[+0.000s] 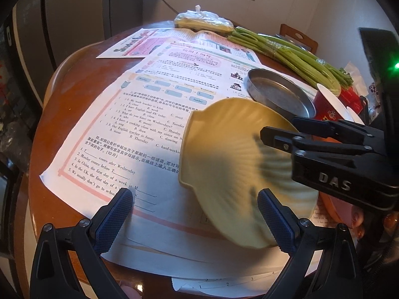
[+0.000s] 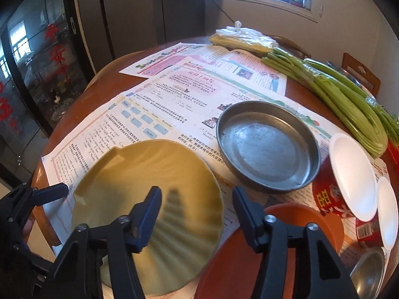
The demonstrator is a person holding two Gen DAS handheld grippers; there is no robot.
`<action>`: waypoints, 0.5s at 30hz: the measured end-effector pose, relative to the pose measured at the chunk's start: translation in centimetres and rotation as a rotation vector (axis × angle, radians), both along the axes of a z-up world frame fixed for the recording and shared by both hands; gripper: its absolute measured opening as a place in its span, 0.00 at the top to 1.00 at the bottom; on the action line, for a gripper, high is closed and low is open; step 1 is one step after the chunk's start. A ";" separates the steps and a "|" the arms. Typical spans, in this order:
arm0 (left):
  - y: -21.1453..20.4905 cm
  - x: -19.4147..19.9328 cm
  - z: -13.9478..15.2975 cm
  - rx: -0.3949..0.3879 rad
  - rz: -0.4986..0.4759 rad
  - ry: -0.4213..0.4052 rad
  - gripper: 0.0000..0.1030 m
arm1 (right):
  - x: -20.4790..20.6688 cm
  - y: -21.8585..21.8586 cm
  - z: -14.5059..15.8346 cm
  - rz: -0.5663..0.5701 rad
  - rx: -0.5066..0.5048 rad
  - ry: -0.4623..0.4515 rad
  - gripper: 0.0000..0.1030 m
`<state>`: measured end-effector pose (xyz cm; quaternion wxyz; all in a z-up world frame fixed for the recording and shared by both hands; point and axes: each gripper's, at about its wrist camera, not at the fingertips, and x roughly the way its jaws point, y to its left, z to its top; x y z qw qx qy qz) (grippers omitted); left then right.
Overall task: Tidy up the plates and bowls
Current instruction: 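Move the left gripper to the yellow shell plate and grasp its rim, then lift the yellow shell plate with the left gripper and set it down beside the newspaper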
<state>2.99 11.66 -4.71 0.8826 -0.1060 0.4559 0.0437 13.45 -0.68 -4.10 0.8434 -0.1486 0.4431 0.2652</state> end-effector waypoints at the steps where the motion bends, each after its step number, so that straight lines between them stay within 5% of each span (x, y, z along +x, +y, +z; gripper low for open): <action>1: 0.0 0.0 0.1 0.000 -0.002 -0.003 0.04 | 0.1 0.1 -0.1 -0.001 -0.007 -0.004 0.47; 4: -0.2 -0.1 0.5 0.001 0.001 -0.018 0.14 | 0.6 0.1 -0.5 0.005 -0.011 0.010 0.52; 6: -0.2 0.1 0.4 -0.009 -0.008 -0.012 0.37 | 0.6 0.2 -0.8 0.020 0.007 0.038 0.53; 8: -0.3 0.2 0.4 -0.008 -0.009 -0.014 0.49 | 0.4 0.2 -0.9 0.023 0.017 0.047 0.53; 15: 1.3 0.3 0.3 -0.085 0.015 -0.020 0.62 | -0.3 0.3 -0.8 0.013 0.030 0.041 0.53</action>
